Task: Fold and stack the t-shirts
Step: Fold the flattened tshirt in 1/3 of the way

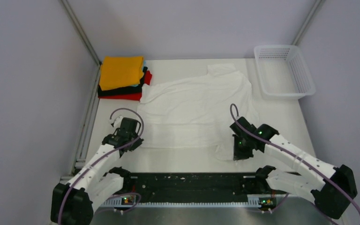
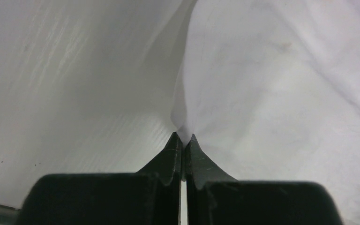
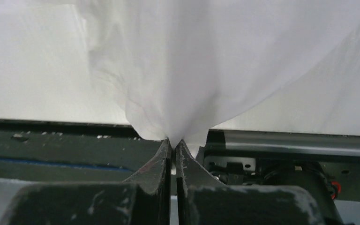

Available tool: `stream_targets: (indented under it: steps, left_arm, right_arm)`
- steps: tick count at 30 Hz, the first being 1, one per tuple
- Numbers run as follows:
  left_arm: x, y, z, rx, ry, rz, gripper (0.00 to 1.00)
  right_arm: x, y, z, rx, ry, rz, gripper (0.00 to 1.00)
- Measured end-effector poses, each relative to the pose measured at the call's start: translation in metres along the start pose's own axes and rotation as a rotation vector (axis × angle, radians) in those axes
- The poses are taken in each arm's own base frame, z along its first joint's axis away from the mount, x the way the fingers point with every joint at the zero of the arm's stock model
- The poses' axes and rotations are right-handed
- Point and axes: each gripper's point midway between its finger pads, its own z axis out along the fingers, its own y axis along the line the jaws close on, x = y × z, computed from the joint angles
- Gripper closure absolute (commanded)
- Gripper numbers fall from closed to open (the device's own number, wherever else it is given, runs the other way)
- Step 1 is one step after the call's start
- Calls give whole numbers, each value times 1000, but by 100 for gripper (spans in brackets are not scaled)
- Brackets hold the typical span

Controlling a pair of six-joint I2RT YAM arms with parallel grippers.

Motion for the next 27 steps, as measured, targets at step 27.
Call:
stream_targets:
  steps: [27]
  left_arm:
    - [62,6,-48,220,203,-160,100]
  right_arm:
    - [3,-22,-76,-13,-95,-32,100]
